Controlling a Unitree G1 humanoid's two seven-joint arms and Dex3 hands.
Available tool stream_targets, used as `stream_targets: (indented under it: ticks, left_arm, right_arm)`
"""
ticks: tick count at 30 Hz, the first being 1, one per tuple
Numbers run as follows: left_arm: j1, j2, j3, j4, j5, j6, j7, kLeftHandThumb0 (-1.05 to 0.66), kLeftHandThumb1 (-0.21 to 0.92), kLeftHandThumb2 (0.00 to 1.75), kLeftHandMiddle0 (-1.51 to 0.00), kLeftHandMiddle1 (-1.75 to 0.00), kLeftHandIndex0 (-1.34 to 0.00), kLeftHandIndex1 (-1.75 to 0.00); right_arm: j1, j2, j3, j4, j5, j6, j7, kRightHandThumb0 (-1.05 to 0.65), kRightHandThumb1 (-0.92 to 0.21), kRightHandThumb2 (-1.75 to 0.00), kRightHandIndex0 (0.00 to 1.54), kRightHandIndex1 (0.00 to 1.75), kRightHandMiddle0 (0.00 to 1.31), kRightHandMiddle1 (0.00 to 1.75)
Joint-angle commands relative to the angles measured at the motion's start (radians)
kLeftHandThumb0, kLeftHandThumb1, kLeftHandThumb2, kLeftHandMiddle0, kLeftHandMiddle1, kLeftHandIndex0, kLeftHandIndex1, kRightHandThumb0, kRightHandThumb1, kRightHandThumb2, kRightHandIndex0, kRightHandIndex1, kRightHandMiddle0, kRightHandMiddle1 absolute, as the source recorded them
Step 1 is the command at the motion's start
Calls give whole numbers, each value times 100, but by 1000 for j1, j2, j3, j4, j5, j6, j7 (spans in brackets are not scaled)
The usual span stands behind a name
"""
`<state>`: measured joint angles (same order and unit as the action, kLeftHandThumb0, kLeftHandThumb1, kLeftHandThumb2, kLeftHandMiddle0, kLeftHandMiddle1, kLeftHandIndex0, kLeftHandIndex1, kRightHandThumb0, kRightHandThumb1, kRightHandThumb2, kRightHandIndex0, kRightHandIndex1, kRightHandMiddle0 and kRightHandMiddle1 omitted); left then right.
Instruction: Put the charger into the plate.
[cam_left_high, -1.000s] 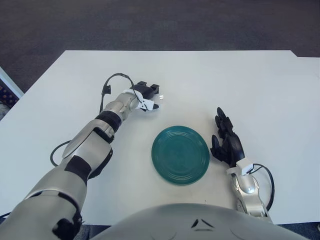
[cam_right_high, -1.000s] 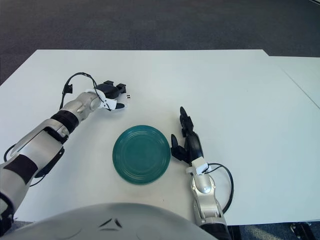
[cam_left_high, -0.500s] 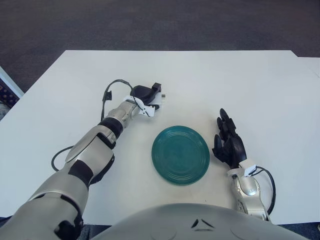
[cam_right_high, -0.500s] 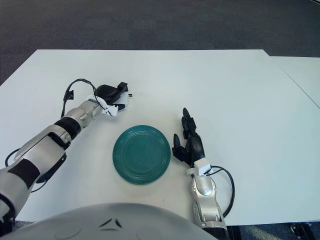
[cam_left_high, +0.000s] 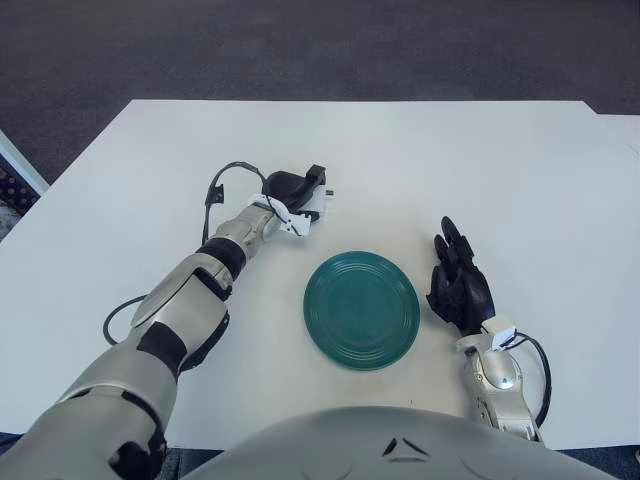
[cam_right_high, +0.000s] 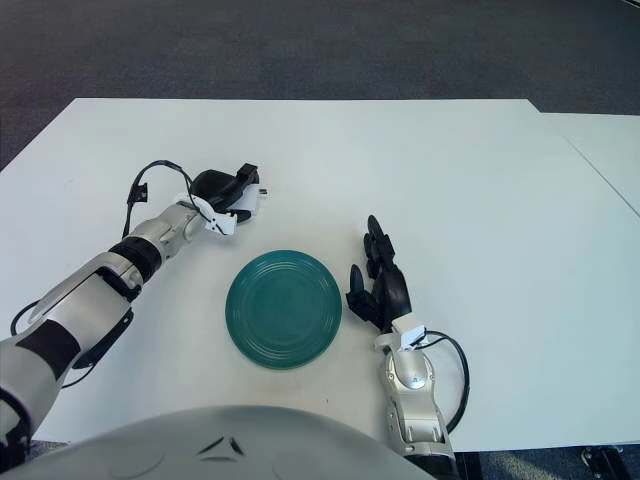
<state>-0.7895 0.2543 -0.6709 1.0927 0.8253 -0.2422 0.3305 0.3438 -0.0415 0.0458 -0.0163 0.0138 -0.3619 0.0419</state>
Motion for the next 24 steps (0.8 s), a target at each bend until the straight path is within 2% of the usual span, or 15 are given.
stream_targets:
  ticks: [1,18,21,24]
  left_arm:
    - [28,0,1,1,-1,-2,-1,-43,44,115,-105,-175,-51,-175]
    - [34,16,24,-26,-31,-31,-3,-43,43,117,-105,-175,-52,-175]
    - [11,41,46,-99,-45,-33,-50,-43,43,117,-105,-175,-52,-175]
    - [-23,75,104,-247,-81,-30,-116,-43,43,117,-105,-175,-52,-175]
  right_arm:
    - [24,2,-7,28,7,37,6,-105,-92,-87,0,0,1,1]
    - [33,5,-3,11,-8,43,0,-105,-92,-88,0,0,1,1]
    - [38,6,-2,1,-10,52,-2,-105,-92,-88,0,0,0,1]
    - [48,6,-1,-15,-12,62,-5,-105,-92,-88,0,0,0,1]
